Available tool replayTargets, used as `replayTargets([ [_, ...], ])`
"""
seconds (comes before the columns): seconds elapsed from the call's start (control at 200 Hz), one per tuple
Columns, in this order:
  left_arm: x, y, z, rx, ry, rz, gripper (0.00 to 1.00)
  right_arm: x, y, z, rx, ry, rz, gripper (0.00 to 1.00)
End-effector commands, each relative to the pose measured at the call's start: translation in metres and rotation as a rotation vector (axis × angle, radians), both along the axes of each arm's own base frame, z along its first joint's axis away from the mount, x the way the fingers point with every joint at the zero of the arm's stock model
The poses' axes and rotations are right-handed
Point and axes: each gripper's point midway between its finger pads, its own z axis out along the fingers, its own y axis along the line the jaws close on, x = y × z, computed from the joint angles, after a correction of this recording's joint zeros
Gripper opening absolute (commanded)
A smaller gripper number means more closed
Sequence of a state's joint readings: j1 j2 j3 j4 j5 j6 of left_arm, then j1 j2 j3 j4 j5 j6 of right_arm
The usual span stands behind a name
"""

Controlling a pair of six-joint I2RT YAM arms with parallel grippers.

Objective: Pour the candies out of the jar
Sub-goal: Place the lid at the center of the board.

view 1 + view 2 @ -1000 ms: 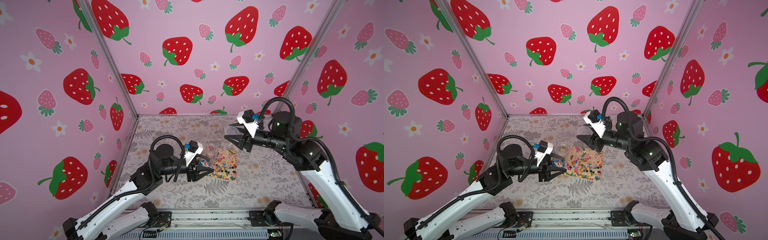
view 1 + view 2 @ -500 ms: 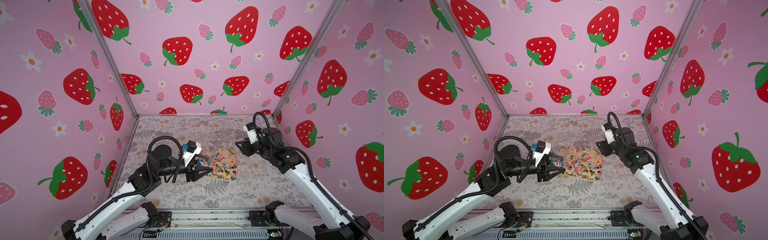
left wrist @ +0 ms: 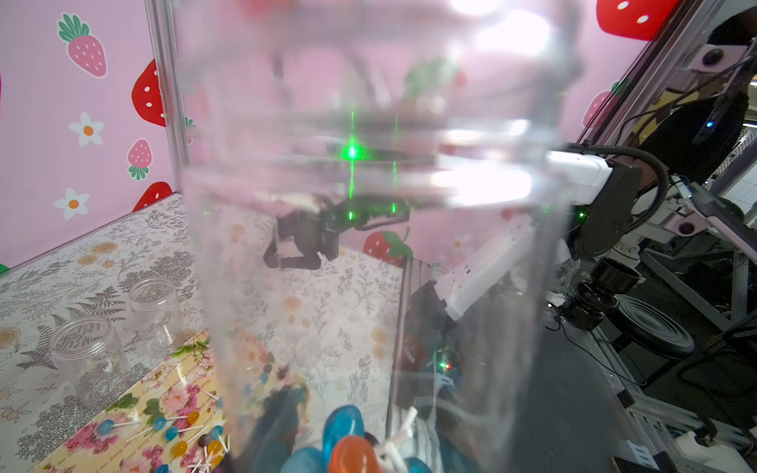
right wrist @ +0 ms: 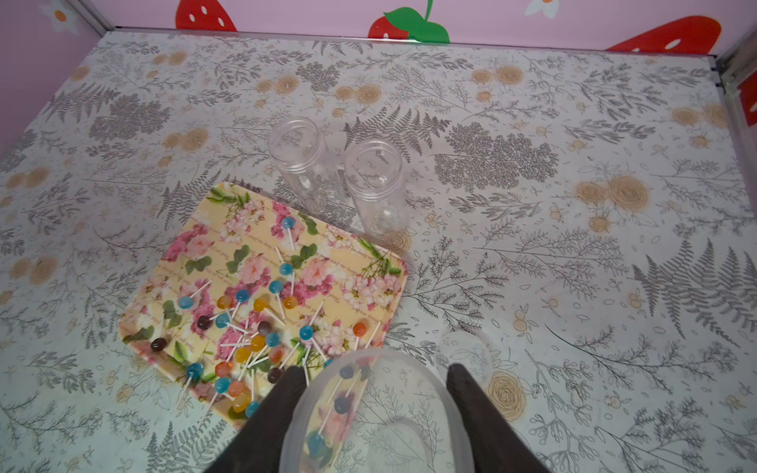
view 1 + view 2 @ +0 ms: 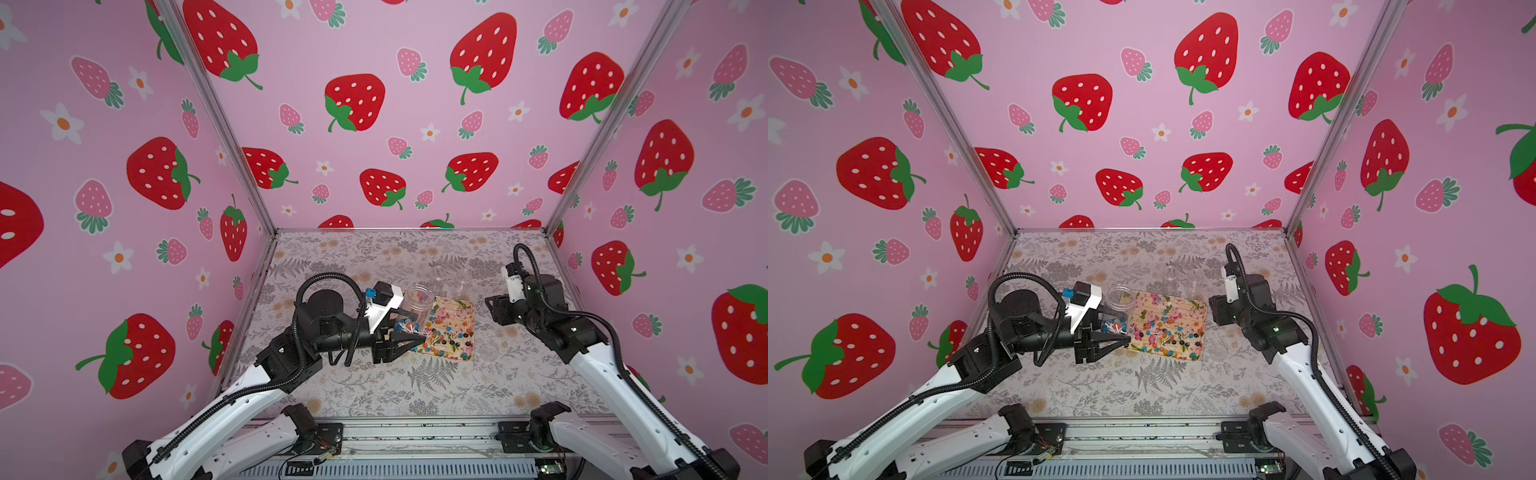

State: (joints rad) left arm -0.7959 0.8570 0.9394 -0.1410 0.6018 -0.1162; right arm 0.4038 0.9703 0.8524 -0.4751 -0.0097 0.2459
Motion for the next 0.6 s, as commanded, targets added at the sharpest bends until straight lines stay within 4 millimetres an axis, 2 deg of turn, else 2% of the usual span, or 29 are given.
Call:
replayTargets([
  [0.0,-0.002,0.0,0.01,-0.019,-0.032,-0.013,0.52,0.013,-0.016,-0.023,-0.009,0.05,-0.083,0.55],
  [0.195,-0.004,0.002,0.01,-0.019,-0.035,-0.011,0.52,0.046,-0.031,-0.054,0.013,0.104,-0.155,0.55],
  [0.34,-0.006,0.004,0.01,-0.014,-0.036,-0.01,0.52,0.068,-0.03,-0.078,-0.009,0.153,-0.154,0.55],
  [0.595,-0.007,0.006,0.009,-0.011,-0.039,-0.004,0.53,0.091,-0.031,-0.123,-0.09,0.267,-0.155,0.55],
])
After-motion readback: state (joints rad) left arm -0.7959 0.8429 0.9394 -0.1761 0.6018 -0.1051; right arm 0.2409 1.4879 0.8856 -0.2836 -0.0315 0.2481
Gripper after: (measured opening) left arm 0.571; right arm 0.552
